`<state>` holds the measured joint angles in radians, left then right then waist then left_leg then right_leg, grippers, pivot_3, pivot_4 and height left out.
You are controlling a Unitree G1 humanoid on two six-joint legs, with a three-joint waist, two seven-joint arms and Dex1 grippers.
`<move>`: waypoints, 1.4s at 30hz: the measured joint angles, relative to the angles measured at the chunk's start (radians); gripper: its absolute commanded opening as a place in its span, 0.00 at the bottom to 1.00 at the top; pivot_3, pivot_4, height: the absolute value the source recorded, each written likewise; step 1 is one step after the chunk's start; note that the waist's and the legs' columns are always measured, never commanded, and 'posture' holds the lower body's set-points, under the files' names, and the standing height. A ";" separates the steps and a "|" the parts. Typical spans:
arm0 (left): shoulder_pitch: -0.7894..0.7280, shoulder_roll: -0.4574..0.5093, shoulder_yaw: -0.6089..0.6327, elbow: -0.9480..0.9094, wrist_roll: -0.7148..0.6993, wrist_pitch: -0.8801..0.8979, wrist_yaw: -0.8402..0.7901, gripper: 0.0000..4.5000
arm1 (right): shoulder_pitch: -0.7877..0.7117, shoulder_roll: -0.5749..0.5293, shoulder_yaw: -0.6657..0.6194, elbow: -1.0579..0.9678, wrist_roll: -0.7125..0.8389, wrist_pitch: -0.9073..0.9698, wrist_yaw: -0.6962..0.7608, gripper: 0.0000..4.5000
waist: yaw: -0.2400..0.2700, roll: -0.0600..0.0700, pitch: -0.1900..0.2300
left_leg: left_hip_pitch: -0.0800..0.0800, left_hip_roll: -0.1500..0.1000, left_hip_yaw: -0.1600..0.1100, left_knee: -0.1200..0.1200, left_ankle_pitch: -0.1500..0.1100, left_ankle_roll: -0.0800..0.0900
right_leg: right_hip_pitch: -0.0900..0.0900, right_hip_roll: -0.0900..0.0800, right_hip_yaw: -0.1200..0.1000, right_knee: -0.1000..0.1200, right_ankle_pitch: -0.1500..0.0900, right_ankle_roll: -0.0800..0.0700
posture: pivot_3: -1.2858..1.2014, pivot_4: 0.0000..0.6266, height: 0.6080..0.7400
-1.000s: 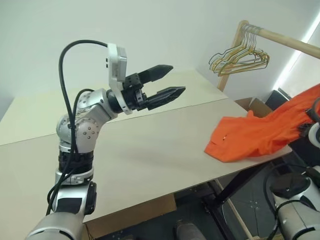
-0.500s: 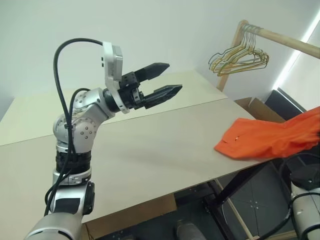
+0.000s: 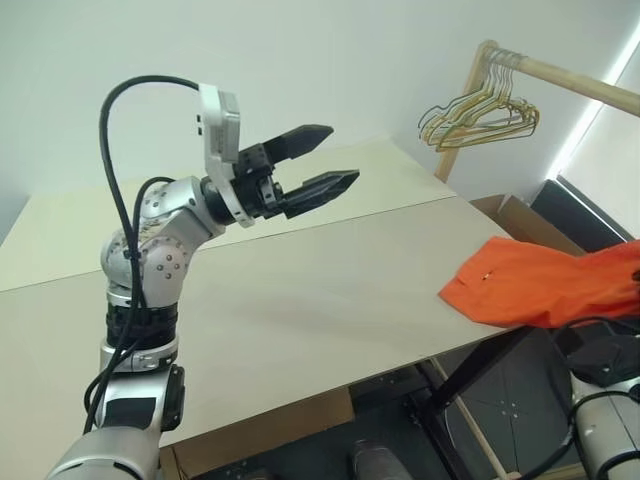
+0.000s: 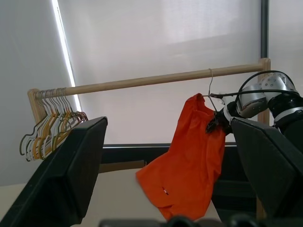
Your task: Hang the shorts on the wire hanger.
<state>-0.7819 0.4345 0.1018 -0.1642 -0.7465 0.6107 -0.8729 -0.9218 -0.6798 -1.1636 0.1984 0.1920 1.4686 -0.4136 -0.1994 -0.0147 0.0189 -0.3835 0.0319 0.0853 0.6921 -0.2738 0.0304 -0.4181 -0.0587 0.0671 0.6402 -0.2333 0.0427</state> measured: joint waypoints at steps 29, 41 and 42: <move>0.077 0.063 0.017 -0.004 0.043 -0.064 0.008 1.00 | 0.336 0.067 0.742 -0.557 -0.099 -0.982 0.327 0.99 | 0.004 -0.003 0.002 | 0.011 0.002 0.001 -0.001 0.000 0.000 | 0.009 0.001 0.002 0.000 -0.003 0.006 | 0.49 0.00 1.00; 0.424 0.290 0.055 -0.222 0.099 -0.051 0.014 1.00 | 0.336 0.013 1.056 -0.405 0.245 -0.907 1.048 0.99 | 0.122 -0.009 0.006 | 0.014 0.002 0.003 -0.008 -0.001 0.002 | 0.012 -0.001 -0.001 -0.011 0.001 0.000 | 0.56 0.00 1.00; 0.451 0.321 0.060 -0.239 0.100 -0.040 0.005 1.00 | 0.337 -0.008 1.081 -0.396 0.255 -0.907 1.113 0.99 | 0.133 -0.009 0.006 | 0.014 0.002 0.003 -0.010 -0.001 0.002 | 0.012 -0.001 -0.001 -0.012 0.001 0.000 | 0.56 0.00 1.00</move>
<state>-0.3311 0.7554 0.1616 -0.4037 -0.6468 0.5707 -0.8681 -0.5849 -0.6880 -0.0831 -0.1977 0.4465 0.5614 0.6992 -0.0664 -0.0235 0.0245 -0.3690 0.0340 0.0883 0.6823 -0.2751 0.0322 -0.4062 -0.0596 0.0664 0.6286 -0.2321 0.0425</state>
